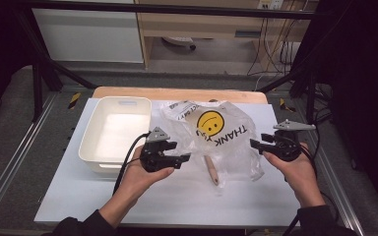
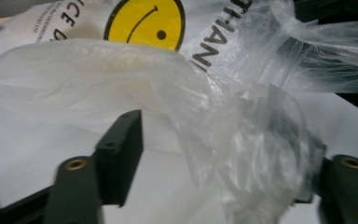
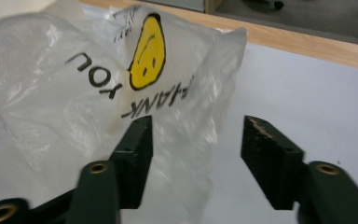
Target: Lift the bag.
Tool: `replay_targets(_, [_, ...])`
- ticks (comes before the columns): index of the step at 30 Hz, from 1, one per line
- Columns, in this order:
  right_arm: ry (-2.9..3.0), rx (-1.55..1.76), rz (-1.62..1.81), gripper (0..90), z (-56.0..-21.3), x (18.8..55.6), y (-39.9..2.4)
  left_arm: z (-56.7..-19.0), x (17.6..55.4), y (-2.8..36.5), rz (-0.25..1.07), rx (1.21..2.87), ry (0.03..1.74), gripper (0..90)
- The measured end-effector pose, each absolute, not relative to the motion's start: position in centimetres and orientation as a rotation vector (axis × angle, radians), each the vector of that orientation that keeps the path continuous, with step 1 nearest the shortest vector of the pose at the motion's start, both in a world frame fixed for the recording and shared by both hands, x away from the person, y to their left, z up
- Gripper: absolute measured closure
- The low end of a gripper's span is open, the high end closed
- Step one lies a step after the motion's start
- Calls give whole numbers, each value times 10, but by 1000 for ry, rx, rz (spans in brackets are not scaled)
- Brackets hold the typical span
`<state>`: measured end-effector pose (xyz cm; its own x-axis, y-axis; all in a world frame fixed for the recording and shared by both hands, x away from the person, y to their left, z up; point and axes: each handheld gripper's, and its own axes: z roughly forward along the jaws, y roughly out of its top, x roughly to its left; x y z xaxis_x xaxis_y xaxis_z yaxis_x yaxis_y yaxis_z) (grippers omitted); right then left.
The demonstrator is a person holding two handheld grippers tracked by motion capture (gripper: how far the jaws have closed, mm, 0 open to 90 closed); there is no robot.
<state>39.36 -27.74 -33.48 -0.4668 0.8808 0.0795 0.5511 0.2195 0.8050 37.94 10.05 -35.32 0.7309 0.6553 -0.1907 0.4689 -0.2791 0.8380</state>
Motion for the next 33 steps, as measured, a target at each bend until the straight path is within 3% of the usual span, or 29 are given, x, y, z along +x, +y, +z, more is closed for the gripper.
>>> replay_targets(3, [2076,1326,1187,328,-337,388,-280,-353,372,107,219,1909,891,150])
replay_targets(4, [2060,1326,1187,261,-337,387,-280,-353,368,108,219,1913,898,124])
replay_targets(7, [2027,1325,1179,172,-339,382,-278,-354,361,113,227,1899,885,95])
replay_targets(13, [1990,1298,1210,138,-346,374,-274,-359,350,122,193,1867,858,80])
replay_targets(23, [1973,1321,1215,70,-359,367,-272,-348,330,141,258,1825,834,94])
replay_targets(25, [1972,1331,1216,71,-363,366,-273,-347,328,146,241,1804,827,62])
replay_targets(33, [1969,1356,1214,61,-377,363,-275,-349,338,176,338,1781,890,68])
